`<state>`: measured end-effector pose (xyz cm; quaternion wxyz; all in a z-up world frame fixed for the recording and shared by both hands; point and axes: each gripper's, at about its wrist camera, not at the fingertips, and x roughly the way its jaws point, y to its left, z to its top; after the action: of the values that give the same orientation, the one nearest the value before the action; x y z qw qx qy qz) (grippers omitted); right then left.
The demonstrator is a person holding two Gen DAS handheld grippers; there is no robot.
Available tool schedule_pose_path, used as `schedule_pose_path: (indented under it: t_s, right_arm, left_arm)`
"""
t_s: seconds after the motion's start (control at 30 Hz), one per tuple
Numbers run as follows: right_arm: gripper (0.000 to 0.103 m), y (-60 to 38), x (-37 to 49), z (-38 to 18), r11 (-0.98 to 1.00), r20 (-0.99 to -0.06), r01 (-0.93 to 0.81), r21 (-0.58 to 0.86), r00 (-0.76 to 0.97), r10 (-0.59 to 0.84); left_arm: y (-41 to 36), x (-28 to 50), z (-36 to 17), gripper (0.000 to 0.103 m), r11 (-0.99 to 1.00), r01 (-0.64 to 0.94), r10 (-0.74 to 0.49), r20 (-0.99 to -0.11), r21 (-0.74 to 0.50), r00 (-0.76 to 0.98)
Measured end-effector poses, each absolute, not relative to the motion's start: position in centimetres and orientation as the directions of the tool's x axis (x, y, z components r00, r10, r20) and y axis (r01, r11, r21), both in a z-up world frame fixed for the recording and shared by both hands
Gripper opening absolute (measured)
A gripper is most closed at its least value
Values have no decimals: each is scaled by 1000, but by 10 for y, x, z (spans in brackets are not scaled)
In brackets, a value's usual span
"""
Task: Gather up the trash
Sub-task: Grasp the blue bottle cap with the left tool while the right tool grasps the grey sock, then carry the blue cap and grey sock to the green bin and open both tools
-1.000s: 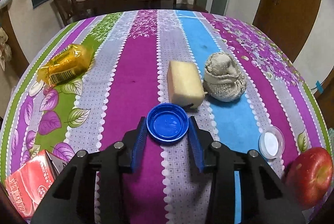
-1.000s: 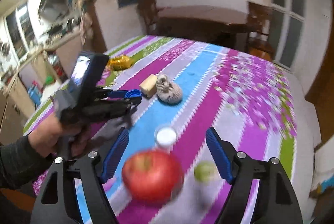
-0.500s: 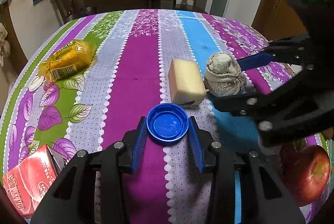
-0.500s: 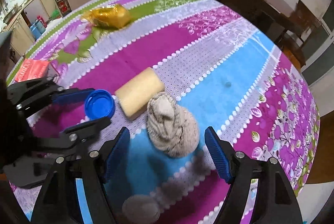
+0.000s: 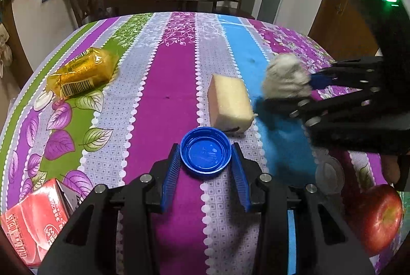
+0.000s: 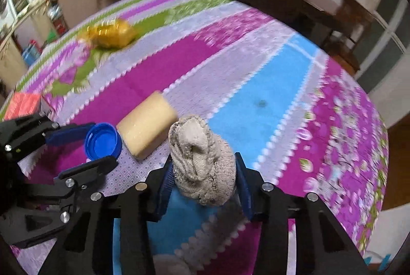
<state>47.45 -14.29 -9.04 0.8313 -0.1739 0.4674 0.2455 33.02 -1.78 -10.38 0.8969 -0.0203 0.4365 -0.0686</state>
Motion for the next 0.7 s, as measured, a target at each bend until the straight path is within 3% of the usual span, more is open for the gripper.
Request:
schedule_pose_path:
  t_s: [0.27,0.7]
  right_arm:
    - [45,-175,407,-36,898,-723,-438,-38,633,278]
    - [45,-201,248,13,970,-462,-243,12,859,221]
  left_arm:
    - [-26,311,-82,38,994,100,-103,-718,-47,688]
    - [-42,209,-11,38,991,130,-119,-519,-17,847]
